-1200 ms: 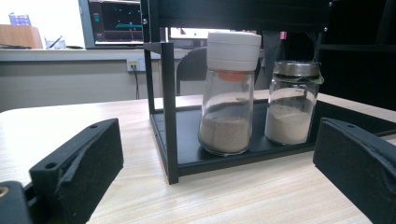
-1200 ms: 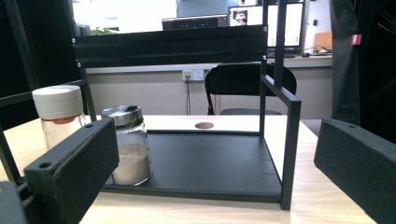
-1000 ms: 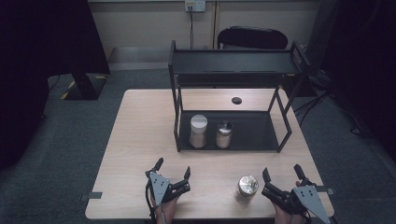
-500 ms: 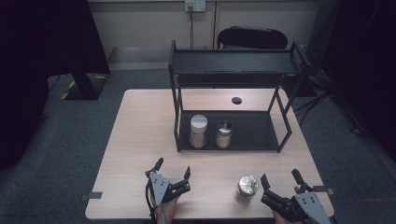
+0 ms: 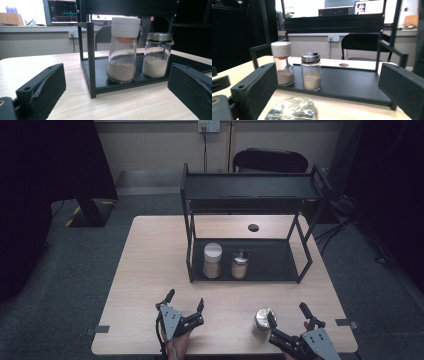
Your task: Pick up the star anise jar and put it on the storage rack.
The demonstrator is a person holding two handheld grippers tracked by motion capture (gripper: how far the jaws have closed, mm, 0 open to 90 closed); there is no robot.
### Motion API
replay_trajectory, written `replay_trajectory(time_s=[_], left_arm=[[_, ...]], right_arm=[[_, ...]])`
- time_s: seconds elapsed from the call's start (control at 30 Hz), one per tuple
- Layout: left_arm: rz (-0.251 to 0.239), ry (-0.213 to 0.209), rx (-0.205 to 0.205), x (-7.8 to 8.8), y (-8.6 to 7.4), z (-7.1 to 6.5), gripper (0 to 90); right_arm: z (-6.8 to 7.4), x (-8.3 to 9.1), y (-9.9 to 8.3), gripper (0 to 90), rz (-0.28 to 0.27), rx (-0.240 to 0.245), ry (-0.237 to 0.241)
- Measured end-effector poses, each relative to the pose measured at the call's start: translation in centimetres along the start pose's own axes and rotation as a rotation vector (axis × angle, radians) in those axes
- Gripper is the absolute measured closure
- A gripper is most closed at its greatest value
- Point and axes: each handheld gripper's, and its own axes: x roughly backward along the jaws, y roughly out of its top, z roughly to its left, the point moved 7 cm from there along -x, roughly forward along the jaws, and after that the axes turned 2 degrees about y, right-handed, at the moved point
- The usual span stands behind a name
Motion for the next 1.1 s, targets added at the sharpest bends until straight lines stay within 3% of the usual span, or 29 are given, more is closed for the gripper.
replay_trajectory(time_s=[0.33,0.6,0.7,1.1], left_arm=[[-0.003,-0.003,-0.001,0.0,0.0,0.0,1.2],[-0.003,-0.006,-0.002,0.0,0.0,0.0,1.1],[-0.002,-0.003,-0.001,0.0,0.0,0.0,1.2],[-0.002,-0.006,-0.002,0.0,0.0,0.0,1.2]], right_arm=[[0.9,-0.6,-0.1,0.9,0.034,-0.001,0.052],[1.4,-0.2,-1.2,11.2,0.048,0.005,0.074],[1.2,-0.2,-1.4,12.6,0.058,-0.010,0.101],[1.0,-0.2,-2.2,20.5,0.091,-0.003,0.122]])
